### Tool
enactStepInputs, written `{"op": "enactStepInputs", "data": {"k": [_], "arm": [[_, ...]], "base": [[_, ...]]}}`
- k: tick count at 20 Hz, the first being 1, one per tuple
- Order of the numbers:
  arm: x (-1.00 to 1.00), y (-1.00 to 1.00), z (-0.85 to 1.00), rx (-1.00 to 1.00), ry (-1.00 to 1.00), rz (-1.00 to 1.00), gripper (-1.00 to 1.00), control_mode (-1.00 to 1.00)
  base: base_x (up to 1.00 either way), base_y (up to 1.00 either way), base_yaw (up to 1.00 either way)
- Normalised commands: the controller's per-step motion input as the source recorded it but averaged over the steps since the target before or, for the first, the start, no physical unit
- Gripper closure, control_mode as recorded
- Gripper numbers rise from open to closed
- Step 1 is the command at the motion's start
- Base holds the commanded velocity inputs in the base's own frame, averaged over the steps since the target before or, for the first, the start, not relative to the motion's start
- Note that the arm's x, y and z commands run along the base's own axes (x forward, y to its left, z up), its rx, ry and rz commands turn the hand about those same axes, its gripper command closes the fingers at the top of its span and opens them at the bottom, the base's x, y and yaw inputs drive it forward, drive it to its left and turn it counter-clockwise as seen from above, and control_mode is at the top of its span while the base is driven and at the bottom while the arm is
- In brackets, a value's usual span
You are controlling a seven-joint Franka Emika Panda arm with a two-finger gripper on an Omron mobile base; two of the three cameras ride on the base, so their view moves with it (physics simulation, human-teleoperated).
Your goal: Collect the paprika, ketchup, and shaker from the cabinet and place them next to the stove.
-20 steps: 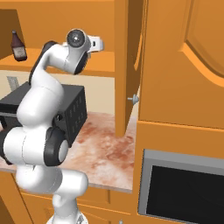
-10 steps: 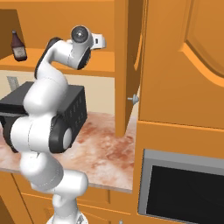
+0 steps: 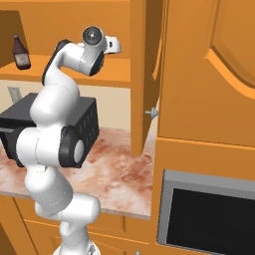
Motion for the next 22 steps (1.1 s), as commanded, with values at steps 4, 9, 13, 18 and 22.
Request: {"op": "enactStepInputs", "data": {"k": [4, 9, 13, 18, 22], "arm": [[0.00, 0.18, 0.00, 0.00, 0.00, 0.00, -1.00, -1.00], [0.01, 0.13, 0.00, 0.00, 0.00, 0.00, -1.00, -1.00], [0.14, 0.01, 0.00, 0.00, 0.00, 0.00, -1.00, -1.00], [0.20, 0.00, 0.00, 0.00, 0.01, 0.00, -1.00, -1.00], [0.22, 0.03, 0.00, 0.00, 0.02, 0.00, 1.00, -1.00]], "base": [[0.00, 0.00, 0.00], [0.00, 0.00, 0.00], [0.00, 0.00, 0.00], [0.00, 0.00, 0.00], [0.00, 0.00, 0.00]]}}
